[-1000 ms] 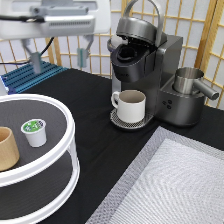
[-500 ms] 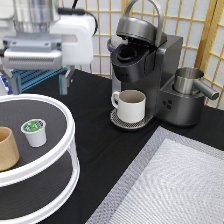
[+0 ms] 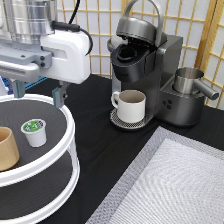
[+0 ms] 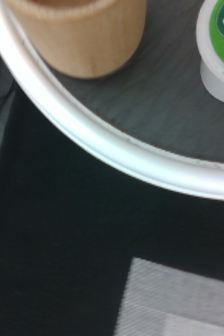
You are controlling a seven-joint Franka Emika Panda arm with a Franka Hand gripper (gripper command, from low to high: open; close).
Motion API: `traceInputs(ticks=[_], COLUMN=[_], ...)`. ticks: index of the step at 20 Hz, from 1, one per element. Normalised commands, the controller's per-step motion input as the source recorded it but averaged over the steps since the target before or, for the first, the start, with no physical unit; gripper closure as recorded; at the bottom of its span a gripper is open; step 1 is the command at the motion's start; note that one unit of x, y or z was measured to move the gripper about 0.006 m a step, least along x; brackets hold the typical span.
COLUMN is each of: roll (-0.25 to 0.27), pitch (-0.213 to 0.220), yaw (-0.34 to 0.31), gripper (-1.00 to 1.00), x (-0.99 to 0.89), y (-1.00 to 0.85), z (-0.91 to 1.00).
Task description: Make coffee
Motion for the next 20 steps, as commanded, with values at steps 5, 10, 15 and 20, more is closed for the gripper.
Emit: traceInputs(ticks=[5, 10, 15, 20], roll=[-0.083, -0.075, -0.090, -0.070], pitch=[-0.055, -0.087, -0.158, -0.140], yaw=[-0.090, 0.011, 0.009, 0.012], gripper=[-1.00, -1.00, -1.00, -1.00], x=[-0.59, -0.55, -0.25, -0.31], y=[-0.01, 0.00, -0.01, -0.01], z=[-0.29, -0.33, -0.39, -0.57])
